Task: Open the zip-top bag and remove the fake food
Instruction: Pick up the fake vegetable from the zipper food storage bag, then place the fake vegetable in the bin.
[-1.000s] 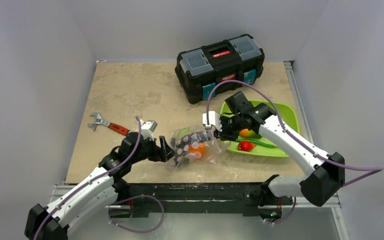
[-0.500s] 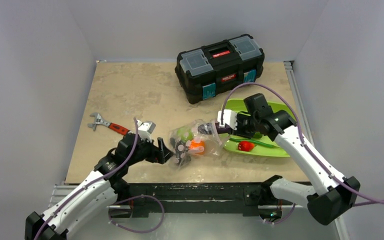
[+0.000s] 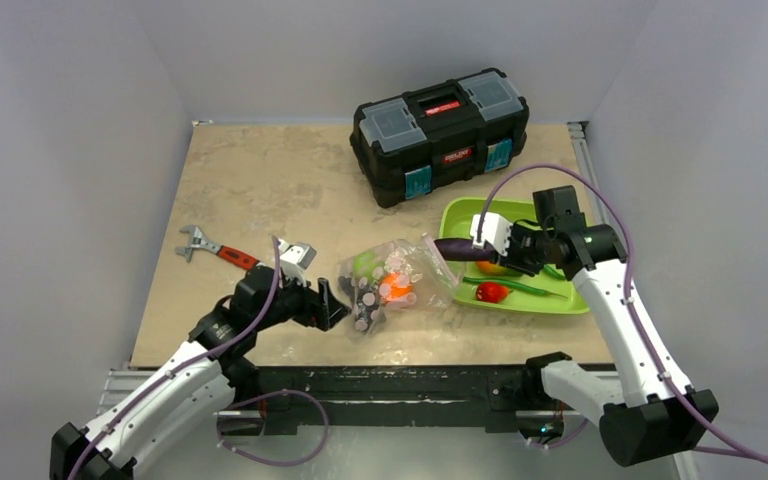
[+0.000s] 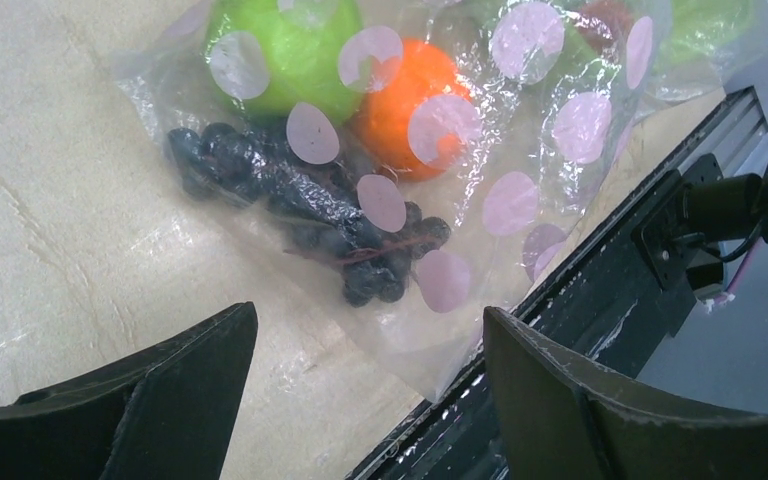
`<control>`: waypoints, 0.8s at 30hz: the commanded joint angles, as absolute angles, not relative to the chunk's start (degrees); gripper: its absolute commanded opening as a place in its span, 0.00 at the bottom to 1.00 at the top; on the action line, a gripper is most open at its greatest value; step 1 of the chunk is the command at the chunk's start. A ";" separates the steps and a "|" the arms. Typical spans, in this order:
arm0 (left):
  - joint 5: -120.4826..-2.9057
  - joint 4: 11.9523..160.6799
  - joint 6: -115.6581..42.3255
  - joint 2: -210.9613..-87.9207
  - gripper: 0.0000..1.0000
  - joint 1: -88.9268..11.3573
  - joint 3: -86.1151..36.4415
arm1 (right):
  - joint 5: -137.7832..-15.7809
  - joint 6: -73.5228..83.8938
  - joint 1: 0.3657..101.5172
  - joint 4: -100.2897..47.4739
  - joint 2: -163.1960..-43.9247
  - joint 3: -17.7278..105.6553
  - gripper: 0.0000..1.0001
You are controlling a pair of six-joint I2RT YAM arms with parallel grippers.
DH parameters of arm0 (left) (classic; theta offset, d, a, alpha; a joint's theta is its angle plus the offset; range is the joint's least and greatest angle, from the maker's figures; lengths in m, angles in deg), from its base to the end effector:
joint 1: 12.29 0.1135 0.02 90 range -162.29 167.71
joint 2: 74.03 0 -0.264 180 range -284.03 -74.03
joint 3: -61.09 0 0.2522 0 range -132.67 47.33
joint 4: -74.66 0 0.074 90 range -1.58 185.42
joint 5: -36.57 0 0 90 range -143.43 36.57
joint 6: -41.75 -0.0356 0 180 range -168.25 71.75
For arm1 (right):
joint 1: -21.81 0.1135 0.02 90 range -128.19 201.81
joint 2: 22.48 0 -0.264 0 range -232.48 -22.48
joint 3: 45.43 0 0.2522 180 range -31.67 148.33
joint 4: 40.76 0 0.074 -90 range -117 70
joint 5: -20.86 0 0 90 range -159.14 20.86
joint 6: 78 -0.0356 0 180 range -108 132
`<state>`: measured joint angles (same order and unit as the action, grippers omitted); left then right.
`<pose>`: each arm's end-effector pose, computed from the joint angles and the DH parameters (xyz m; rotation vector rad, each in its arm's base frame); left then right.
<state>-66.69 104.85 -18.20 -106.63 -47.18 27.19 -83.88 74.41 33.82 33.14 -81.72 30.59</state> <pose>0.1141 -0.0896 0.2090 0.2428 2.1836 -0.9096 0.1794 0.0474 0.3221 -1.5986 1.9465 -0.0217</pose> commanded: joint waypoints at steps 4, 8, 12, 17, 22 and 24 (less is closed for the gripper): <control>-71.73 100.13 -21.65 -107.61 0.83 -47.13 24.91 | -86.63 77.16 30.42 35.93 -81.44 33.90 0.00; -71.83 99.41 -22.26 -108.06 0.83 -47.11 24.95 | -86.73 78.18 27.99 36.69 -80.69 33.90 0.00; -71.27 99.55 -22.64 -108.89 0.83 -47.16 24.52 | -87.36 79.67 24.81 37.63 -80.66 34.55 0.00; -70.70 99.83 -22.85 -108.58 0.83 -47.10 24.56 | -87.05 81.25 19.97 37.36 -81.01 34.88 0.00; -69.78 100.14 -23.02 -106.68 0.83 -47.09 24.70 | -85.11 81.39 14.17 31.41 -83.90 30.65 0.00; -69.31 100.36 -23.02 -106.22 0.83 -47.14 24.77 | -85.07 80.57 12.19 28.07 -86.14 28.68 0.00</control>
<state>-70.36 102.24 -21.92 -107.49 -47.18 27.17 -85.19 80.18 15.38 34.51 -82.71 31.73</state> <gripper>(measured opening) 0.827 0.315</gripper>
